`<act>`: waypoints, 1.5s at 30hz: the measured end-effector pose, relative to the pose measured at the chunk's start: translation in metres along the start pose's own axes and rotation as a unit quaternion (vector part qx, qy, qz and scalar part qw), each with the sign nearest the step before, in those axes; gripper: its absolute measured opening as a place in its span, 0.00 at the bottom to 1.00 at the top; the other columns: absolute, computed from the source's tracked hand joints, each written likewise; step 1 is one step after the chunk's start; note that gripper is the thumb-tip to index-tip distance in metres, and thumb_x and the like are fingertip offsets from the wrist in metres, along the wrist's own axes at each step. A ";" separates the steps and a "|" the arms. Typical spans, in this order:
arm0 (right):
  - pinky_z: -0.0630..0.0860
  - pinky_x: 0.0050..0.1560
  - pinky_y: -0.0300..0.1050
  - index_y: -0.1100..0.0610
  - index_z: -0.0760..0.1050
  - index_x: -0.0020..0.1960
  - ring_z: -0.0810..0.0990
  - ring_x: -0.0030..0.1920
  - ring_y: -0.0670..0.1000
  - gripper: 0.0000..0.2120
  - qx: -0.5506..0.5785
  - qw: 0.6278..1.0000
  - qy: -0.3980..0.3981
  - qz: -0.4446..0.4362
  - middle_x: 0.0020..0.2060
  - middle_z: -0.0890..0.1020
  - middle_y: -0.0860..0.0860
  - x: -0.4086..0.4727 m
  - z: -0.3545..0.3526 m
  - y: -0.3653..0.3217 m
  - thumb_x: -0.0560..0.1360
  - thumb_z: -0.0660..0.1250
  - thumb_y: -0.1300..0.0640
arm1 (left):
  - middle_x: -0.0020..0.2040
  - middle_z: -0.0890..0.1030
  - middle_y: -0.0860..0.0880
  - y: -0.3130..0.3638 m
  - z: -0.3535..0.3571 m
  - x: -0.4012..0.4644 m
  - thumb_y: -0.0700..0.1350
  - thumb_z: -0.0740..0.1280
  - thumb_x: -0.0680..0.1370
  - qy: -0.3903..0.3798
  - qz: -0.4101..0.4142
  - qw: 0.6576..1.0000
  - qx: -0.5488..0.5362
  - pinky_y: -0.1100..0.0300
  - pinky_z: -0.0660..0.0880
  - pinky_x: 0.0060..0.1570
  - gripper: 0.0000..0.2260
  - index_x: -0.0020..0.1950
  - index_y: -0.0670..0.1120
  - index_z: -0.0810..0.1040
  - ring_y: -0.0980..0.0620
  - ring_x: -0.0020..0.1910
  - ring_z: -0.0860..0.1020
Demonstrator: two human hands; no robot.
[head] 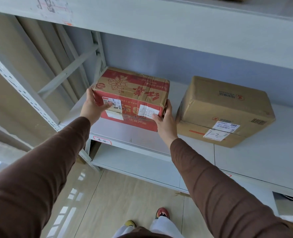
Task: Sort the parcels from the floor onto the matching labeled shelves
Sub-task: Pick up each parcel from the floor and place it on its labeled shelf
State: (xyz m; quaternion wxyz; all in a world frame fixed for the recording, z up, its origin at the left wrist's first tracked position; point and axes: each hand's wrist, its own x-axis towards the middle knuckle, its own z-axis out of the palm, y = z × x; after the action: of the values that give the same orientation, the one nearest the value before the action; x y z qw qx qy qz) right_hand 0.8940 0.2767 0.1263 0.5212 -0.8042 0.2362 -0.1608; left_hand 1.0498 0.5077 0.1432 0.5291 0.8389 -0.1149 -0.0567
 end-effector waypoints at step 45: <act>0.66 0.76 0.52 0.60 0.65 0.77 0.66 0.77 0.53 0.30 -0.074 0.818 0.280 -0.498 0.76 0.69 0.55 -0.161 -0.358 -0.210 0.79 0.71 0.54 | 0.80 0.62 0.46 0.417 0.090 -0.233 0.49 0.77 0.76 0.062 0.545 0.836 -0.005 0.47 0.62 0.78 0.42 0.82 0.42 0.57 0.50 0.80 0.61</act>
State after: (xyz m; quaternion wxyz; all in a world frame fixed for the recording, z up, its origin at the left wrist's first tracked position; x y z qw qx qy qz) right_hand 0.6233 0.1642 0.4611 0.2202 -0.7689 -0.0493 -0.5983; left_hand 0.7494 0.3150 0.4736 0.4843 0.6399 -0.5198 0.2928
